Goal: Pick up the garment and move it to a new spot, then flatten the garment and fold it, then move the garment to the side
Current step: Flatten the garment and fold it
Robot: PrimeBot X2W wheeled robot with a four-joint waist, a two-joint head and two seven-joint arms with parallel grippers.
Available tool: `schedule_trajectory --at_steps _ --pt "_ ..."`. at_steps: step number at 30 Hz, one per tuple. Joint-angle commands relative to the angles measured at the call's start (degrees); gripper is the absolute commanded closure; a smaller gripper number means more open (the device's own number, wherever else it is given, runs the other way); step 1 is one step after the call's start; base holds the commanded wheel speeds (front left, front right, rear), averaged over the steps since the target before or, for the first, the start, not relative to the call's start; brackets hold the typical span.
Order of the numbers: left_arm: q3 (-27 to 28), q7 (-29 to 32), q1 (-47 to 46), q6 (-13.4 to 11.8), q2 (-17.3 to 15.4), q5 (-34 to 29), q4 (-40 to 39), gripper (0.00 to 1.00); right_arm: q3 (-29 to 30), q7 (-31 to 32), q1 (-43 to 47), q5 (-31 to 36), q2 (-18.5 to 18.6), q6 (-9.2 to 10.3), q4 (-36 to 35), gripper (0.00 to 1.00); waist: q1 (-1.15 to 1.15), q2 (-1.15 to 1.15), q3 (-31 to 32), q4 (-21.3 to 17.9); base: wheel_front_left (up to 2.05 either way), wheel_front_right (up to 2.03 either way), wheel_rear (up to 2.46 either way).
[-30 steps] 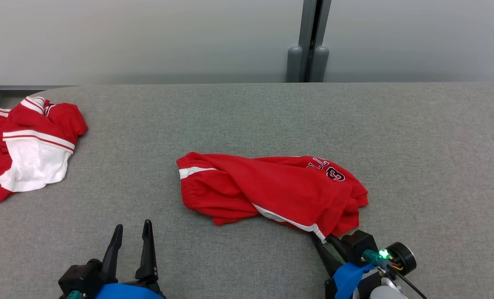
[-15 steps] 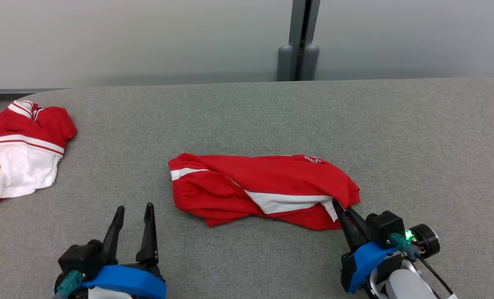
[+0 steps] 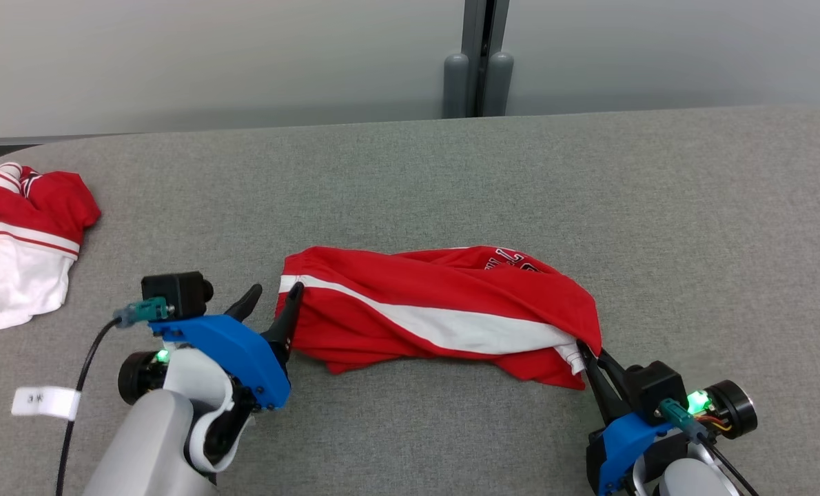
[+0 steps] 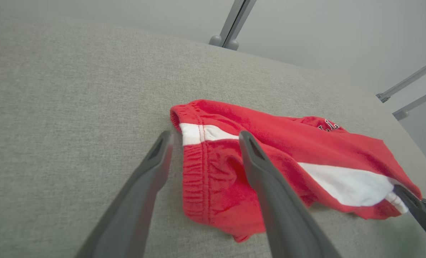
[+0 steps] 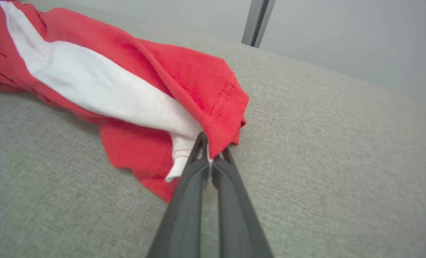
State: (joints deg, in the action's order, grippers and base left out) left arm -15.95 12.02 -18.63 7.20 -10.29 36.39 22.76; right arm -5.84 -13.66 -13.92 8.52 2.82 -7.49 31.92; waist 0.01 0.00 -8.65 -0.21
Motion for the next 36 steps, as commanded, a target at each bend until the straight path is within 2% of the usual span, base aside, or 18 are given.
schedule_trajectory --at_steps 1,7,15,19,25,33,34,35,36 --pt "-0.38 2.95 -2.72 -0.85 -0.95 -0.15 1.13 0.00 -0.20 0.31 0.60 0.08 0.12 -0.01 -0.37 1.00 -0.01 0.00 -0.45 0.13 0.00 0.00 0.00" --pt "-2.08 13.22 -9.43 -4.67 -1.89 -1.49 4.50 0.00 -1.03 0.24 -0.14 -0.57 0.13 -0.01 -0.89 1.00 -0.01 0.00 -2.55 -0.01 0.00 0.00 0.00" --pt "-3.62 19.36 -12.59 -5.90 -0.76 -0.64 5.56 0.00 -1.03 0.17 -0.52 -0.18 0.13 -0.01 -1.81 1.00 -0.01 0.00 -4.73 -0.27 0.00 0.00 0.00" --pt "-4.52 20.79 -11.71 -4.63 -0.22 0.21 3.92 0.00 -0.63 0.17 -0.17 -0.03 0.13 -0.01 -2.18 1.00 -0.01 0.00 -5.42 -0.35 0.00 0.00 0.00" --pt "-5.10 19.60 -10.60 -4.32 0.26 0.16 1.14 0.00 -0.38 0.03 -0.06 -0.29 0.13 -0.01 -2.33 1.00 -0.01 0.00 -5.73 -0.49 0.00 0.00 0.00" --pt "-4.91 18.01 -9.63 -5.38 0.00 -0.03 -2.50 0.00 -0.26 -0.17 0.33 -0.64 0.13 -0.01 -2.04 1.00 -0.01 0.00 -5.48 -0.42 0.00 0.00 0.00" --pt "-4.92 18.15 -9.49 -5.51 -0.05 0.07 -2.73 0.07 -0.36 -0.21 0.33 -0.72 0.13 -0.01 -1.97 1.00 -0.01 0.00 -5.41 -0.42 0.00 0.00 0.00" --pt "-4.92 18.27 -9.33 -5.61 -0.14 0.15 -2.93 0.23 -0.48 -0.26 0.31 -0.83 0.13 -0.01 -1.94 1.00 -0.01 0.00 -5.34 -0.43 0.00 0.00 0.00" --pt "-4.75 18.27 -9.12 -5.87 -0.22 0.27 -3.05 0.33 -0.57 -0.33 0.23 -0.90 0.13 -0.01 -1.96 1.00 -0.01 0.00 -5.28 -0.47 0.00 0.00 0.00"
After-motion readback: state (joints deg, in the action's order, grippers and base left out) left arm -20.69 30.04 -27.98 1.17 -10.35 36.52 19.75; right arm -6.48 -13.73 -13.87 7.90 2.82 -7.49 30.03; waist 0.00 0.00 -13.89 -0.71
